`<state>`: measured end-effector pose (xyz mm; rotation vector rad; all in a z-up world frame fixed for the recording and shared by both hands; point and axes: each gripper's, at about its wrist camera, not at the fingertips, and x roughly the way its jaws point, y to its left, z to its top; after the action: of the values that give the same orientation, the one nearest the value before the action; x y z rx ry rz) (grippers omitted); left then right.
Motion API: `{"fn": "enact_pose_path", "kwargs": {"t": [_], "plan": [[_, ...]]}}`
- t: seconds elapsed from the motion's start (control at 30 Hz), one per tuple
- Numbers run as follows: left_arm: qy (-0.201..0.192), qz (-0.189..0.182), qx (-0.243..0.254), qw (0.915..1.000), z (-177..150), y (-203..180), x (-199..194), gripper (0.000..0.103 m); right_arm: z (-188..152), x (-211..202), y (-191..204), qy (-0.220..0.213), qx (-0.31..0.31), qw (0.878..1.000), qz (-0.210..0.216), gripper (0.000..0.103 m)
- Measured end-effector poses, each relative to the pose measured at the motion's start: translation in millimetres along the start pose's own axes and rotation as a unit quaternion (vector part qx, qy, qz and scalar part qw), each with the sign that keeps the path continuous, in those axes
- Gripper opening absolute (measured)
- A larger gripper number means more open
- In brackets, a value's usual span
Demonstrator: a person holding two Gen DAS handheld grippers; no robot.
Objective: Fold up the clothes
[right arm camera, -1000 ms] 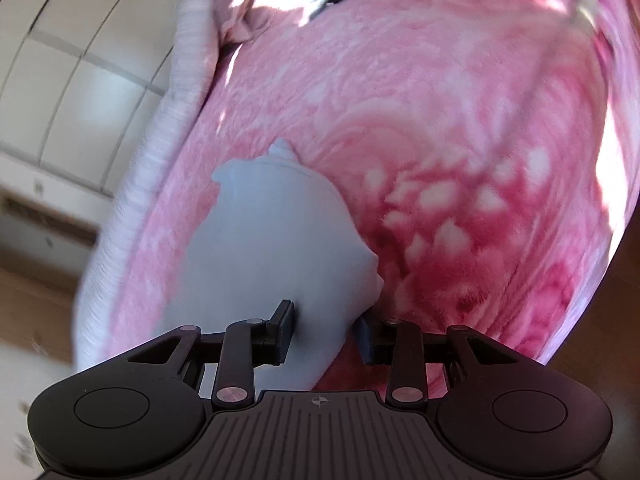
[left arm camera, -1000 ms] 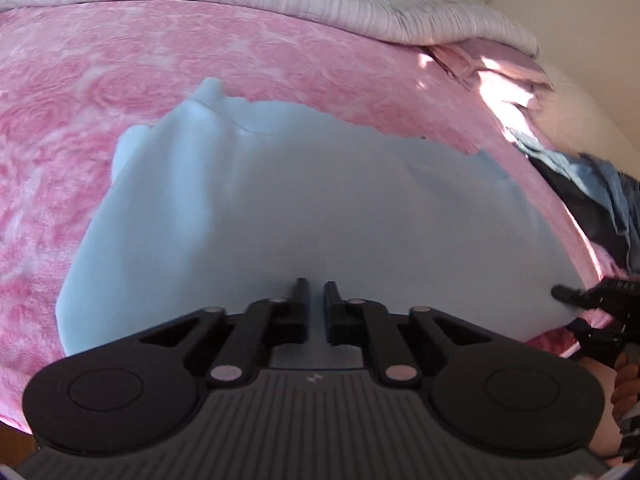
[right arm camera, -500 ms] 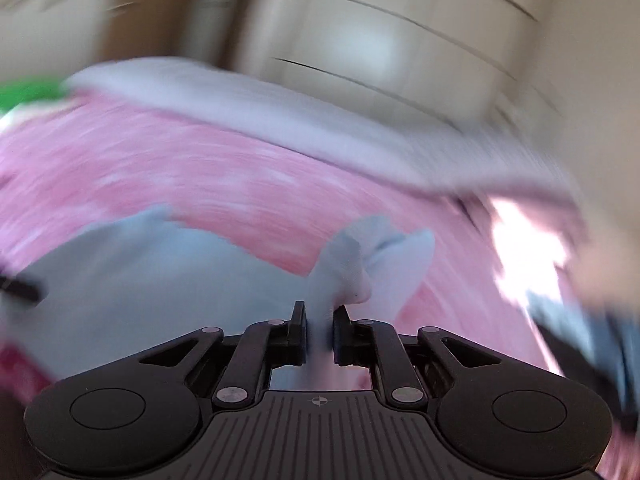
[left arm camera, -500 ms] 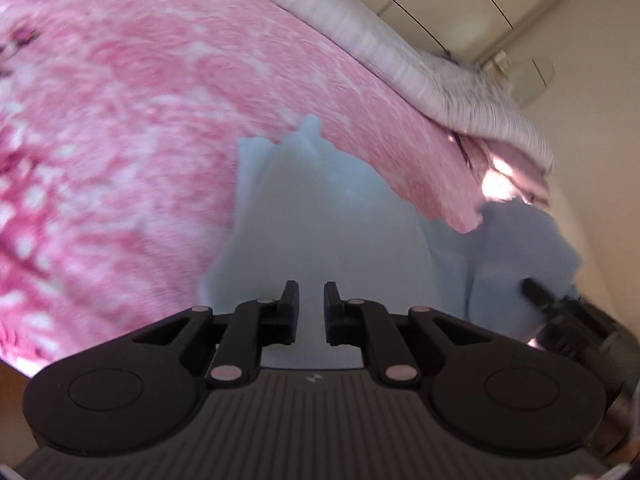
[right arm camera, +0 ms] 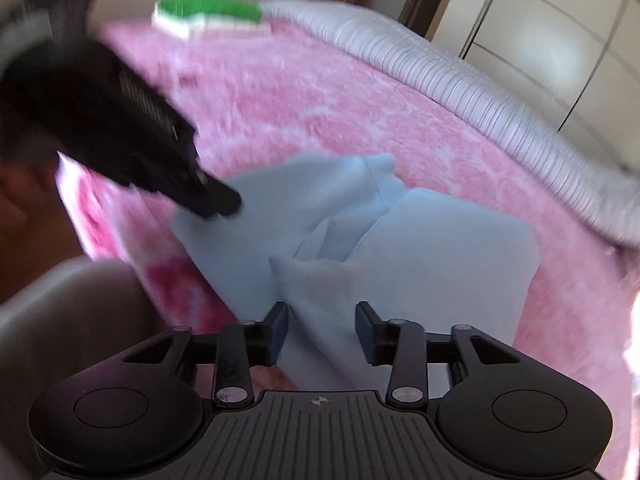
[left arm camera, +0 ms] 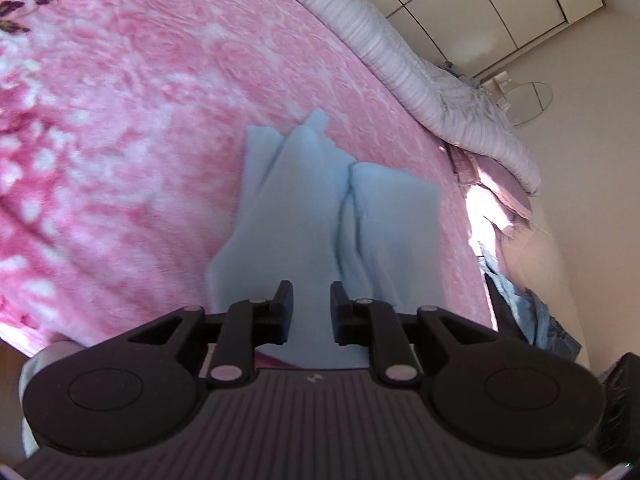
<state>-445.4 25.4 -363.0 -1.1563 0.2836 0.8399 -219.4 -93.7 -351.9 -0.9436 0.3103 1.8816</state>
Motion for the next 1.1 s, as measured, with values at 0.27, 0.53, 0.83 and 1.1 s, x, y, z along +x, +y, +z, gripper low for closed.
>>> {"fn": "enact_pose_path", "kwargs": {"t": [0.27,0.53,0.83,1.1], "plan": [[0.065,-0.058,-0.056,0.9946,24,4,55,0.034,-7,-25,-139,0.047,0.282,0.958,-0.034,0.052],[0.091,-0.096,-0.096,0.9866,50,4,105,0.038,-24,36,-207,0.129,0.403,0.906,-0.027,0.052],[0.092,-0.077,-0.016,0.9927,56,-22,130,0.007,-21,55,-203,0.139,0.386,0.912,-0.02,0.051],[-0.005,-0.072,0.021,0.9972,69,-11,58,0.006,12,59,-177,0.121,0.334,0.934,0.026,0.049]]}}
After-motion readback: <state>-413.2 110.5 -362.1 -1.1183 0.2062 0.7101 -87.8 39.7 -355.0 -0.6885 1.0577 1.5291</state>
